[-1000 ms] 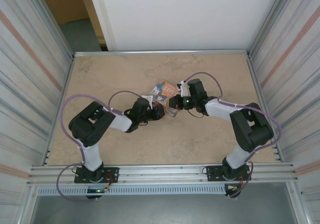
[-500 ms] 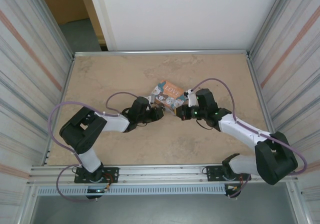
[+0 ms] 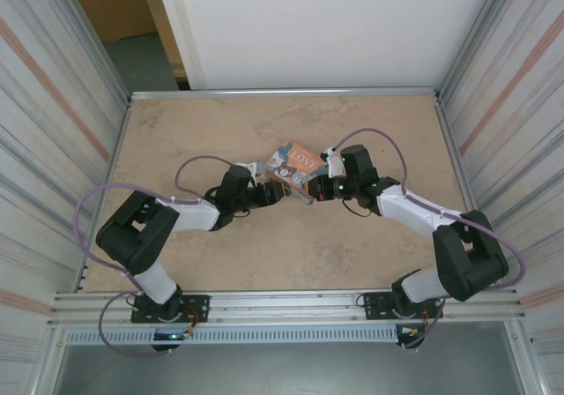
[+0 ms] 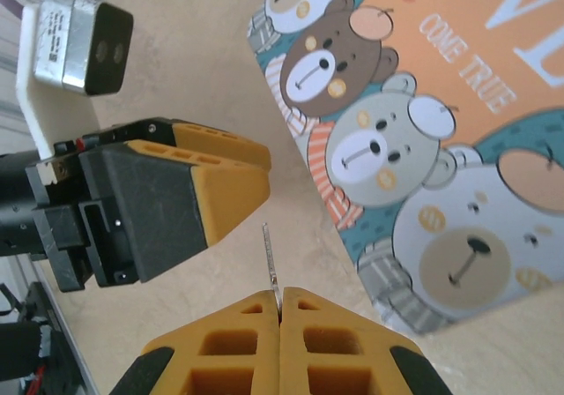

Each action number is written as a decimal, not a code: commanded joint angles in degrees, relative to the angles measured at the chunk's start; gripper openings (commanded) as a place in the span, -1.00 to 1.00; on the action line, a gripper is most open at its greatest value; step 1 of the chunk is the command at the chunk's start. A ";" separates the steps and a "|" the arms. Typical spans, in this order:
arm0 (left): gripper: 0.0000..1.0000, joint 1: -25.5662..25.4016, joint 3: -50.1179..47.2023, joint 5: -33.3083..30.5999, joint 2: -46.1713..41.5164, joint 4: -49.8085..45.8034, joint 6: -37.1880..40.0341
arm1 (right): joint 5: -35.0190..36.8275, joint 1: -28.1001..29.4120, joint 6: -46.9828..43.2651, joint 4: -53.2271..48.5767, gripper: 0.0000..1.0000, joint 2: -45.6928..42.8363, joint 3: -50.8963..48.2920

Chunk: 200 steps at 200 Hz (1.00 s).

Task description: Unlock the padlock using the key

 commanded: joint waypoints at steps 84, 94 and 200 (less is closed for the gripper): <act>0.13 1.74 1.28 10.52 11.33 16.07 9.72 | -2.22 -1.34 1.60 3.88 -1.00 10.58 6.43; 0.13 1.74 1.67 10.50 11.70 16.01 10.19 | -1.88 -1.35 1.62 3.38 -1.00 11.28 6.45; -0.02 0.71 7.57 12.61 16.18 11.60 15.29 | -1.52 -1.34 2.39 1.02 -1.00 13.25 5.66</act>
